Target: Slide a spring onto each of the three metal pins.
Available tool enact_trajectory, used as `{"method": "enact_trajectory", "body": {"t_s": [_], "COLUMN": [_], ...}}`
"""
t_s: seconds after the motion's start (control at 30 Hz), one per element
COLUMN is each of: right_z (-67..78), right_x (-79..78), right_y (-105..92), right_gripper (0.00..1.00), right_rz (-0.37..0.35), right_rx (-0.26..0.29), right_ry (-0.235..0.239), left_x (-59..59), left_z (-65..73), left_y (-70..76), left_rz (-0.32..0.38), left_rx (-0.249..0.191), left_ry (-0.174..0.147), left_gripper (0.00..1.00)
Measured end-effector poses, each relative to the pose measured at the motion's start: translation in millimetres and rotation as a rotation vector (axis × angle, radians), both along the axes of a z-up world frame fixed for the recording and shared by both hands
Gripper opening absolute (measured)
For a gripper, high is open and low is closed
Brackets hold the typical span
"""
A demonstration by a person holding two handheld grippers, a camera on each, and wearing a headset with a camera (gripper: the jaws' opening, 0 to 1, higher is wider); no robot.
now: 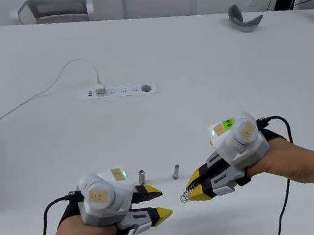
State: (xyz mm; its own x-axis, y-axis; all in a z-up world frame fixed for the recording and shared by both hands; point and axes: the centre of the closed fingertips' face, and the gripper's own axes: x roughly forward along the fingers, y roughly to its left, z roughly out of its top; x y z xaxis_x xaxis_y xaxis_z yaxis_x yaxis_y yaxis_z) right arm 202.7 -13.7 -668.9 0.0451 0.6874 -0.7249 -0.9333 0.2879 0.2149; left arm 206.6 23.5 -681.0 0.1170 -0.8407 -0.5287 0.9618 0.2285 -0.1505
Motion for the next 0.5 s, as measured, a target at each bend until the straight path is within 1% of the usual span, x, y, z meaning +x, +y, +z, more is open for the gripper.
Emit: {"method": "enact_trajectory", "body": {"t_s": [0.1, 0.2, 0.27, 0.33, 0.5], "right_z": [-3.9, -8.5, -11.9, -15.7, -21.0], "right_x": [4.0, 7.6, 10.2, 14.0, 20.3], "right_y": [-4.3, -9.2, -12.9, -16.2, -21.8], "right_gripper": [0.12, 0.12, 0.12, 0.12, 0.12], "right_rz": [-0.026, -0.049, -0.066, -0.081, -0.101], "right_rx": [-0.008, -0.02, -0.033, -0.043, -0.068], "right_ry": [-0.002, 0.0, 0.0, 0.0, 0.003], "left_x": [4.1, 5.5, 6.6, 8.5, 11.6], "left_z": [-4.1, -8.3, -11.0, -14.0, -18.0], "left_y": [6.3, 12.8, 18.2, 24.3, 36.8], "left_rz": [0.037, 0.062, 0.081, 0.106, 0.153], "left_rx": [0.002, 0.006, 0.013, 0.019, 0.022], "left_ry": [0.008, 0.018, 0.017, 0.022, 0.036], "left_gripper": [0.28, 0.31, 0.31, 0.35, 0.37]}}
